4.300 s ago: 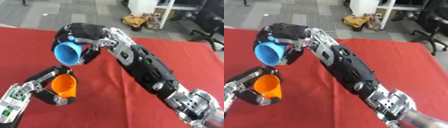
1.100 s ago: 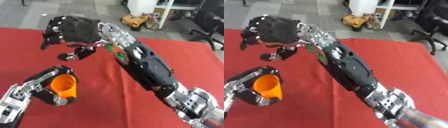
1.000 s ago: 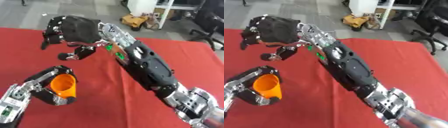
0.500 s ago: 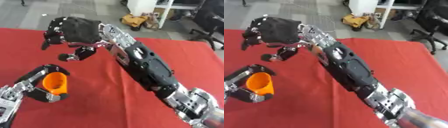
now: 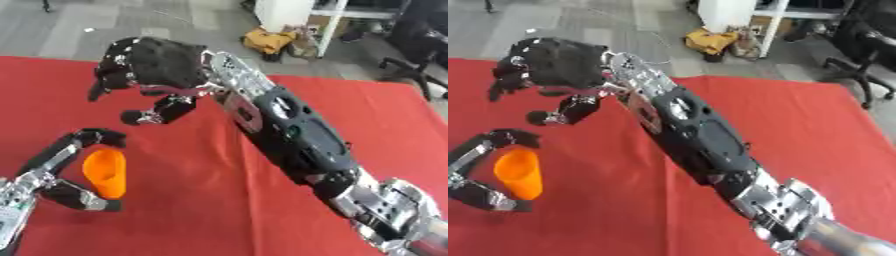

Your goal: Pour the contents of one cup into another cup.

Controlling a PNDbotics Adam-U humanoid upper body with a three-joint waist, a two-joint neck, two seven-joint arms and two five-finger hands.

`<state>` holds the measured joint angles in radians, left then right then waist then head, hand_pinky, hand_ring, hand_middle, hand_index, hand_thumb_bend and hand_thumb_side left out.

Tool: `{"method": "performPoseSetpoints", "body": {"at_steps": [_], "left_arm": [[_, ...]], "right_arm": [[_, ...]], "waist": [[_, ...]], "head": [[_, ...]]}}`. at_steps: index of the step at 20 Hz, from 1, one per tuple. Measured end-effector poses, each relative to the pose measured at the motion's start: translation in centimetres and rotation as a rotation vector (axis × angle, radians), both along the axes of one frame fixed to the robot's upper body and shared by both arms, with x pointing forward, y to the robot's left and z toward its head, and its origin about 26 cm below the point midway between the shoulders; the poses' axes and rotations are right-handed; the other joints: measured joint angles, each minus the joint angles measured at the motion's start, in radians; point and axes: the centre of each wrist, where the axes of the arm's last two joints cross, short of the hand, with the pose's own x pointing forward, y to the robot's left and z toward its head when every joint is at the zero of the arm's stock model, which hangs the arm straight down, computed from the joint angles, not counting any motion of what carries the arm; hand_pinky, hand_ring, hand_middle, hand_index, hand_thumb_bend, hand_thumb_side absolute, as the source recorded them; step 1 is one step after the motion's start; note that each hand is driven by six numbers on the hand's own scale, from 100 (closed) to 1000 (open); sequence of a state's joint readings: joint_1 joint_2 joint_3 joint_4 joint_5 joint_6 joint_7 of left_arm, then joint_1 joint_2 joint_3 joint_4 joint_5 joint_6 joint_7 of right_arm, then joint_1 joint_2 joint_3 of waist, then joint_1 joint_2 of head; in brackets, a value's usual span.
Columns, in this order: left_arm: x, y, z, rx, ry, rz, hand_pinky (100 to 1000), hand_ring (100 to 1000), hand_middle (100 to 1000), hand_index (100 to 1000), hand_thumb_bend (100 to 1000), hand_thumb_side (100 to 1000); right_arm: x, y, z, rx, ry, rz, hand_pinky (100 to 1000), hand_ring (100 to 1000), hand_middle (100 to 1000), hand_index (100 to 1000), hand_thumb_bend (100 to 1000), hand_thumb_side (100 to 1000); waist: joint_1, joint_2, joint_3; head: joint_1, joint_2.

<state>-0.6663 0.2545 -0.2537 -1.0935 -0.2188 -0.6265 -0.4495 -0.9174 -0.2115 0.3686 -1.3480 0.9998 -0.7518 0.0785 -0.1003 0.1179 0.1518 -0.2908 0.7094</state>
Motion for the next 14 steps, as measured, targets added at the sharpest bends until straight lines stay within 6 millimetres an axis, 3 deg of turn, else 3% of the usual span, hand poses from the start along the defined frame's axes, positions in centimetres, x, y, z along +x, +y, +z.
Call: {"method": "performPoseSetpoints", "body": {"at_steps": [5,7,14], "left_arm": [[-0.3,1.3,0.6,-0.080,0.009,0.059,817,744,661,869,676,254],[-0.6,1.7,1.2,-0.117,0.015,0.079,815,743,662,873,584,281],[-1.6,2.9,2.9,-0.261,0.066,0.146,804,732,650,863,452,291]], "right_arm": [[-0.9,-3.0,0.9,0.155,-0.001,-0.036,702,594,563,812,336,100],[-1.4,-4.8,1.2,0.235,-0.004,-0.065,696,589,563,817,346,100],[-3.9,-11.4,1.0,0.546,-0.004,-0.204,666,562,543,803,355,100]], "waist": [[-0.002,-0.001,-0.014],[-0.005,-0.001,-0.020],[-0.003,-0.002,-0.037]], "head": [[0.020,-0.001],[0.029,-0.004],[0.054,-0.010]]}}
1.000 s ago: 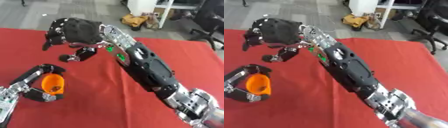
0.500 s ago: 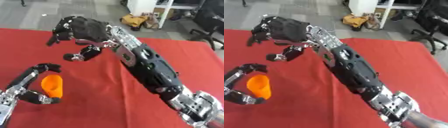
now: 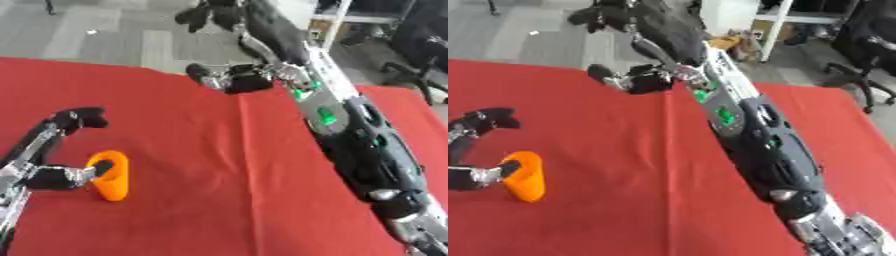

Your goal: Pour the contents of one cup into another cup.

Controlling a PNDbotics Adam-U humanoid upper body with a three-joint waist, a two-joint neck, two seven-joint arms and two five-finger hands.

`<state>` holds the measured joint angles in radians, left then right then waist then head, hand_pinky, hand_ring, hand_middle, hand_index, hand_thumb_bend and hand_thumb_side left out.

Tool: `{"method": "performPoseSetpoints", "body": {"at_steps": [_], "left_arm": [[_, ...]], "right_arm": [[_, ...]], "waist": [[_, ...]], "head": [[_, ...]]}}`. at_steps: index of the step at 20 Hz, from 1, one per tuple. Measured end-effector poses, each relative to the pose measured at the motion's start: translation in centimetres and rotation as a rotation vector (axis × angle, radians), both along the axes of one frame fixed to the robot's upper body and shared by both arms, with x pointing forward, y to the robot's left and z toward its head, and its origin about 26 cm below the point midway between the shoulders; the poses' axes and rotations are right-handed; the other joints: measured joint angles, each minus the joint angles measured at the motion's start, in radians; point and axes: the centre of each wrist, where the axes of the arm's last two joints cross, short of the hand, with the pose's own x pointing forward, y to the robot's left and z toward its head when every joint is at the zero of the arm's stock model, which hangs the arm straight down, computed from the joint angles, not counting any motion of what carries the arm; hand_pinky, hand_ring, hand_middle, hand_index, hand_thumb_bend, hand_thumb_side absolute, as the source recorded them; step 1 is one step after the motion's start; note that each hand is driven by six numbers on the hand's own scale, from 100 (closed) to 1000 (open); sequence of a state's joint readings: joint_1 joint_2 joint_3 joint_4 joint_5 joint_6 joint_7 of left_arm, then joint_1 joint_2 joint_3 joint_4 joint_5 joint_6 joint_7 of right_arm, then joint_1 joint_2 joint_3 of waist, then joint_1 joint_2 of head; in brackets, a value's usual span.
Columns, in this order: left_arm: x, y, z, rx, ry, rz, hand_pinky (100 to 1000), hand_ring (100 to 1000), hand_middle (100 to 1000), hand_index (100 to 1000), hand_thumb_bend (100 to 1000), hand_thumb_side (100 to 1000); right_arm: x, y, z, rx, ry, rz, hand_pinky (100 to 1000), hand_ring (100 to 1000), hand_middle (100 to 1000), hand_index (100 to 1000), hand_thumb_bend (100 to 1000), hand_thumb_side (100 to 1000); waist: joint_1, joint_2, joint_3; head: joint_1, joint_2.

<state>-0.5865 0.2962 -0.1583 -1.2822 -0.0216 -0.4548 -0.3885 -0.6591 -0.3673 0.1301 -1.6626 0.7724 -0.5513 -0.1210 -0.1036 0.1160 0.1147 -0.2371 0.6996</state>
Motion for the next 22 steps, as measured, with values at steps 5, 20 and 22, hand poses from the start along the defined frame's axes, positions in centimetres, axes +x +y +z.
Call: {"method": "performPoseSetpoints", "body": {"at_steps": [5,20,22], "left_arm": [[-0.9,1.2,1.6,-0.089,0.033,0.035,788,710,629,848,414,275],[-6.6,6.6,2.2,-0.375,0.100,0.220,769,692,606,835,313,304],[-7.1,6.8,1.9,-0.377,0.116,0.235,769,691,606,835,301,310]], "right_arm": [[-0.9,-2.4,-0.8,0.193,0.040,-0.070,627,523,511,778,362,100],[-2.4,-4.0,-13.4,0.588,0.616,-0.258,613,521,556,788,420,100],[-2.6,-3.7,-13.9,0.607,0.667,-0.242,613,523,560,789,377,100]], "waist": [[0.008,0.004,-0.001],[0.045,0.032,0.023],[0.049,0.032,0.024]], "head": [[0.008,-0.008],[0.005,-0.019],[0.005,-0.019]]}}
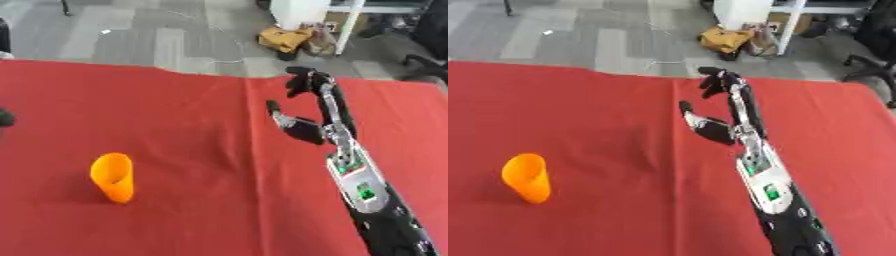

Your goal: Pour the contents of one cup into another cup.

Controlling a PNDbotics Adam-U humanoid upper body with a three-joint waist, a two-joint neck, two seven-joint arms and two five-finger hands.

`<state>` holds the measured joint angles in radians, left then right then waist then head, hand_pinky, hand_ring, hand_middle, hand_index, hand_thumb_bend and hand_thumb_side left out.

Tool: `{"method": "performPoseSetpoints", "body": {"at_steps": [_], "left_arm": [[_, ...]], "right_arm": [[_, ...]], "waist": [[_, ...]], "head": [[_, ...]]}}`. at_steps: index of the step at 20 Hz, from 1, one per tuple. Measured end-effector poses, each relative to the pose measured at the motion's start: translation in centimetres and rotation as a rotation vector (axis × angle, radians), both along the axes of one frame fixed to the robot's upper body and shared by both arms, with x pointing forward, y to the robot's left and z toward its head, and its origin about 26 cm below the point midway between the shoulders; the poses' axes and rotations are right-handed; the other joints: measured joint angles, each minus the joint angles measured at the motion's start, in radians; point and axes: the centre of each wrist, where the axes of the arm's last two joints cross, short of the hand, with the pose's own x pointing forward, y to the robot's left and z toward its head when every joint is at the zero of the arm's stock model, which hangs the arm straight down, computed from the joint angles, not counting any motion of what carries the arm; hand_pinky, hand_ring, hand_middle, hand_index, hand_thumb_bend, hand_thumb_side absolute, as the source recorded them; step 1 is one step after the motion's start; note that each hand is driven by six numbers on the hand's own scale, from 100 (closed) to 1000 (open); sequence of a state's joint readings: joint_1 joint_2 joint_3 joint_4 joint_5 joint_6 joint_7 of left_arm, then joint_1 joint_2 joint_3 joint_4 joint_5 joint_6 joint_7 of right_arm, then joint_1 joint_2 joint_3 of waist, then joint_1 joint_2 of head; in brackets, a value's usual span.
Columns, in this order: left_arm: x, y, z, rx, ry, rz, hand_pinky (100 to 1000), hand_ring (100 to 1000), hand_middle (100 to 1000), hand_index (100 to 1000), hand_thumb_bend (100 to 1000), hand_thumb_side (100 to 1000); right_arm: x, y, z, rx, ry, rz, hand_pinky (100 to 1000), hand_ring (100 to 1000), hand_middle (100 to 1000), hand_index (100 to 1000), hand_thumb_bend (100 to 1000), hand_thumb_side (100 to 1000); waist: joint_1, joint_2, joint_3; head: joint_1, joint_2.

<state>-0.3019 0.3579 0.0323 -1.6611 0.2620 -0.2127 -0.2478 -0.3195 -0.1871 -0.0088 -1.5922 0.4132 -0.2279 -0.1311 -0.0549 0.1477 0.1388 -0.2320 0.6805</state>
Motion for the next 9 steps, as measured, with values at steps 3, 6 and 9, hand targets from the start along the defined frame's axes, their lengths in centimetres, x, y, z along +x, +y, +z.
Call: {"method": "performPoseSetpoints", "body": {"at_steps": [3,6,9], "left_arm": [[-0.5,0.0,-0.7,-0.008,0.026,0.017,767,689,603,837,257,323],[-0.9,-0.1,-1.7,-0.016,0.062,0.034,768,691,604,842,242,343],[-1.1,-0.3,-2.8,-0.019,0.096,0.048,766,690,604,843,218,346]], "right_arm": [[-0.3,0.3,-0.6,0.049,0.050,0.033,614,528,574,791,377,100],[-0.6,0.4,-1.1,0.103,0.092,0.063,614,529,575,793,377,100],[-0.8,0.2,-1.6,0.151,0.124,0.085,608,516,551,791,377,100]], "waist": [[0.004,0.000,0.003],[0.003,0.001,0.004],[0.002,0.003,0.005]], "head": [[-0.002,0.000],[-0.003,-0.002],[-0.004,-0.006]]}}
